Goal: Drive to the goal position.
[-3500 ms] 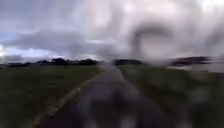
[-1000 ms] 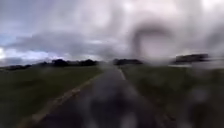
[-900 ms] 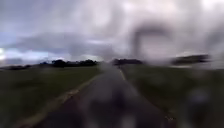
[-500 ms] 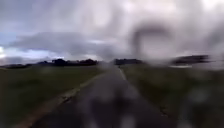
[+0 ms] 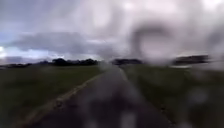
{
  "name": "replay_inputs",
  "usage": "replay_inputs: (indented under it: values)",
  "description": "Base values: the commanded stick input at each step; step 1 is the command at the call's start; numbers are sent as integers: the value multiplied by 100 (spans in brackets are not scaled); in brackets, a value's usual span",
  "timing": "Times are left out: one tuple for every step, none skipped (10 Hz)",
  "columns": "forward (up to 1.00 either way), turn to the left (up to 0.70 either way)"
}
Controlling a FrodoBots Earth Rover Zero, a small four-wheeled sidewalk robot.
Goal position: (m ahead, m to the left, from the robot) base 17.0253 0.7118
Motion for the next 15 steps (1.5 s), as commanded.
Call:
replay_inputs:
  values:
    - [70, -14]
    - [70, -14]
    - [70, -14]
    - [70, -10]
    - [70, -5]
    - [70, 0]
    - [70, 0]
    - [70, 0]
    - [70, 0]
    - [70, 0]
    - [70, 0]
    - [70, 0]
    - [70, 0]
    - [70, 0]
    - [70, 0]
